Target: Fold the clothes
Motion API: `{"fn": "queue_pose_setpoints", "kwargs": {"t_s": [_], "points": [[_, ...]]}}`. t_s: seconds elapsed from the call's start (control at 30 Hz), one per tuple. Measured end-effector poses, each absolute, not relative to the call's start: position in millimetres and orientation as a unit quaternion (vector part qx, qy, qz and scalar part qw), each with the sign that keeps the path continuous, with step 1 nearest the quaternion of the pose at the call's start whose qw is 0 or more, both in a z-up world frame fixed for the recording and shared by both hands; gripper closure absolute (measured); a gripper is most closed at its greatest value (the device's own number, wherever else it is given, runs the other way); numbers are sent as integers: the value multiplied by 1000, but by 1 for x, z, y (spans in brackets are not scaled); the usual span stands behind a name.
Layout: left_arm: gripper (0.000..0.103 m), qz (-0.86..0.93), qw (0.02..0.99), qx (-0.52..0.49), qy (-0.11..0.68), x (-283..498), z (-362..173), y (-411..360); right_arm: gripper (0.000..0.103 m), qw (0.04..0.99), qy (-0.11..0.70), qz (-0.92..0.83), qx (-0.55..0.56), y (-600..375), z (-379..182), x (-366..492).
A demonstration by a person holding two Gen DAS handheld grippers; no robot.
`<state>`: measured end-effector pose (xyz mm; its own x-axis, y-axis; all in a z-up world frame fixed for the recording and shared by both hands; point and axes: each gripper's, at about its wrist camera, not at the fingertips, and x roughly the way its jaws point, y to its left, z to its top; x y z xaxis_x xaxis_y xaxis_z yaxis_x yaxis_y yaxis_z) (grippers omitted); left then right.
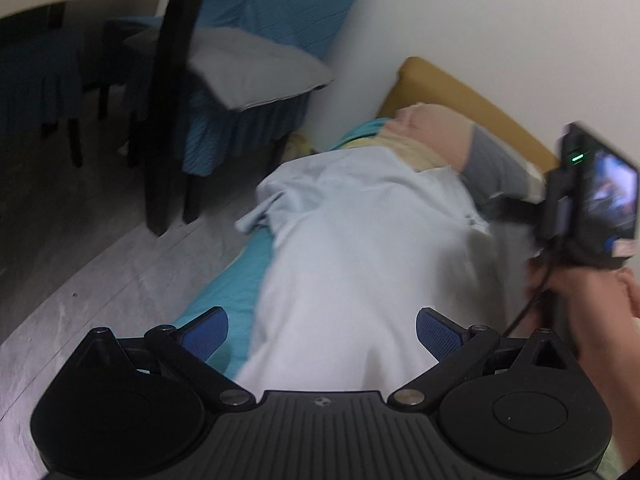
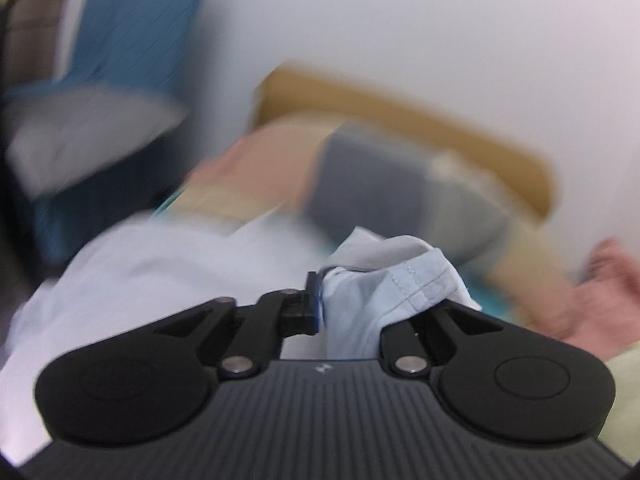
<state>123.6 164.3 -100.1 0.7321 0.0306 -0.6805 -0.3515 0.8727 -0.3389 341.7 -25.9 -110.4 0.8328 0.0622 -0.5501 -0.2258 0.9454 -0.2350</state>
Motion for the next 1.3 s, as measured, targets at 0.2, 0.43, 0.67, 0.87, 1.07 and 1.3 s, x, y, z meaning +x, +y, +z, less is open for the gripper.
{"fn": "queue_pose_setpoints", "kwargs": {"t_s": [0.2, 0.43, 0.67, 0.87, 1.07, 1.3], "points": [[2, 99, 906, -206, 358, 136, -115, 162, 16, 929, 308, 165, -119, 4, -129, 318], [2, 79, 914, -176, 357, 135, -116, 146, 16, 942, 294, 160, -8, -51, -76, 295], [3, 62, 922, -157, 349, 107, -95, 126, 16, 946, 280, 154, 44, -122, -30, 201], [3, 47, 930, -136, 338, 65, -67, 104, 16, 945, 277, 139, 103, -178, -4, 118], [3, 22, 938, -103, 331, 32, -44, 76, 16, 941, 272, 122, 161, -233, 21, 35], [9, -35, 933, -33, 356, 16, -38, 1, 16, 949, 234, 88, 194, -300, 29, -11]]}}
